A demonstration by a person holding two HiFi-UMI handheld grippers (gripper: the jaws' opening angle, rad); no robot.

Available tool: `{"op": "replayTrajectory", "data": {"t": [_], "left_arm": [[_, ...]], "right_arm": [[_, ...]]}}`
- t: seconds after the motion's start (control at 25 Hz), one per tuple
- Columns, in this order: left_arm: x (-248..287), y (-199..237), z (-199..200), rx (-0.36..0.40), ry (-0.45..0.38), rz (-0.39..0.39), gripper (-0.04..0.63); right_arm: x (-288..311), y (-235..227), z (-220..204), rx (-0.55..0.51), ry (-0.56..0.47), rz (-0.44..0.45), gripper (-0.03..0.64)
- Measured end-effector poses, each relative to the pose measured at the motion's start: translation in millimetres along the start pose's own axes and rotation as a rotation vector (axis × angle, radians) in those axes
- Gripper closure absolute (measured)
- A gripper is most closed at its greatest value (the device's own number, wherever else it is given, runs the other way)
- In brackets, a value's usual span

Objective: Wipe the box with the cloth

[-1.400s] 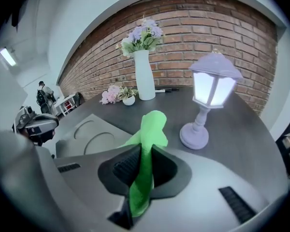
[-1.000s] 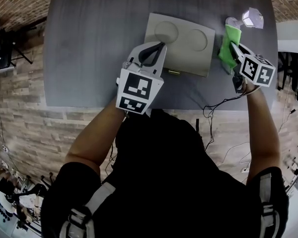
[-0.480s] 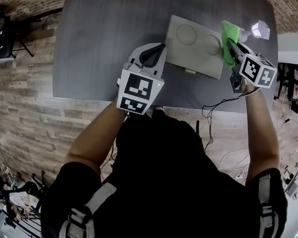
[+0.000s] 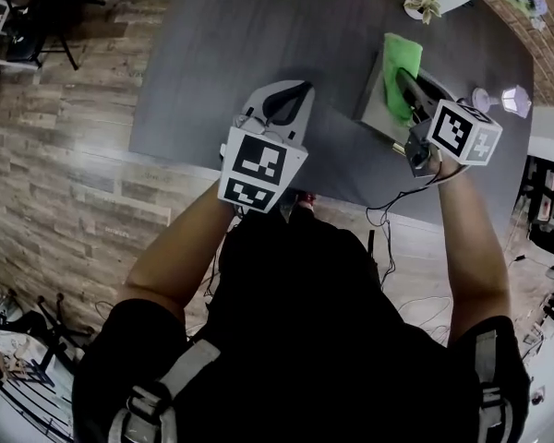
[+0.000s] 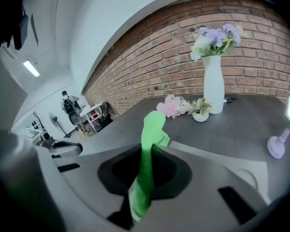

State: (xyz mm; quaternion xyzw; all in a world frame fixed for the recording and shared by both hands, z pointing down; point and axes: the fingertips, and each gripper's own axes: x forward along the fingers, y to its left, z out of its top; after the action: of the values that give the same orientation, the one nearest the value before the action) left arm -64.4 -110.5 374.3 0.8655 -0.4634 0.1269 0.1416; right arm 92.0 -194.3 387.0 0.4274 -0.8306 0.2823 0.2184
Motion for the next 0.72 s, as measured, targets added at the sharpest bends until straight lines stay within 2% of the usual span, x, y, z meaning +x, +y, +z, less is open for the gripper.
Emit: {"op": "replayTrajectory", "data": {"t": [0.12,0.28,0.44,0.72], "left_arm": [[-8,14,-8,-0.012,0.004,0.013,0.587],[-13,23,-17,-0.021,0.016,0.009,0.588],[-10,21,-20,-0.017,0.024,-0.014,0.588],[13,2,-17,0.011,0.042,-0.061,0.587]], "right_arm": [[19,20,1,0.044,-0.012,0.051,0.578],[27,38,4,0.1,-0.018,0.07,0.579],[26,28,-3,0.117,-0.011,0.036,0.578],[3,-31,-29,0.105,0.029,-0.086,0.578]]}}
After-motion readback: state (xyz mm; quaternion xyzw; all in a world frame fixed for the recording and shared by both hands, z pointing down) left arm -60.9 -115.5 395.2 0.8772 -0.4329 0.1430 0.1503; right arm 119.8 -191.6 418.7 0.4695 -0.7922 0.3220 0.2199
